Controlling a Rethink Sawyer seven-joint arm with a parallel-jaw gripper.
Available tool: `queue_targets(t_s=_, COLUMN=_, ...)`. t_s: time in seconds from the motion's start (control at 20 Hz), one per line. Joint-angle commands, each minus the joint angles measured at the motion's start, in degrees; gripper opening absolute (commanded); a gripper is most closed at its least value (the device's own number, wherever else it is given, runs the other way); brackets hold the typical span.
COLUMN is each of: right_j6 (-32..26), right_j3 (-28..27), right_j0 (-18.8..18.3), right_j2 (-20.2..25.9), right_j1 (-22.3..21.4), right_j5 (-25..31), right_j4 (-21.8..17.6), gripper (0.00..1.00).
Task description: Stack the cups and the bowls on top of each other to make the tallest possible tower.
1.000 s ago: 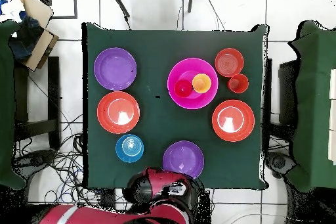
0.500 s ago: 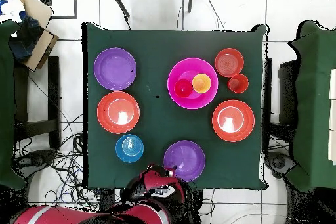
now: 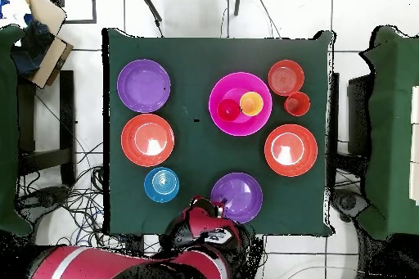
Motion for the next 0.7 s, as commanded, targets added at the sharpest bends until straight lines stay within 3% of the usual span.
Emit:
queue_targets(t_s=0.05, right_j6=7.1, right_j3=-7.6, right_j0=-0.6, right_j2=6.3, right_j1=1.7, right_j5=-2.8, right_j4=0.7, gripper=1.0)
queue_targets(t_s=0.3, right_j6=7.0, right_j3=-7.7, right_j0=-0.3, right_j2=6.3, right_j1=2.1, right_j5=-2.6, right_j4=0.8, gripper=1.0)
queue_targets(t_s=0.35, right_j6=6.4, right_j3=-8.0, right_j0=-1.0, right_j2=6.9, right_j1=1.8, right_j5=-2.1, right_j4=-0.2, gripper=0.0)
queue_targets(t_s=0.55, right_j6=6.9, right_j3=-7.7, right_j0=-1.4, right_j2=7.4, right_j1=1.0, right_j5=1.5, right_j4=1.3, gripper=0.0)
queue_targets(t_s=0.7, right_j6=5.3, right_j3=-6.3, right_j0=-2.6, right_j2=8.7, right_j1=-4.5, right_j5=7.8, right_j4=0.3, gripper=0.0)
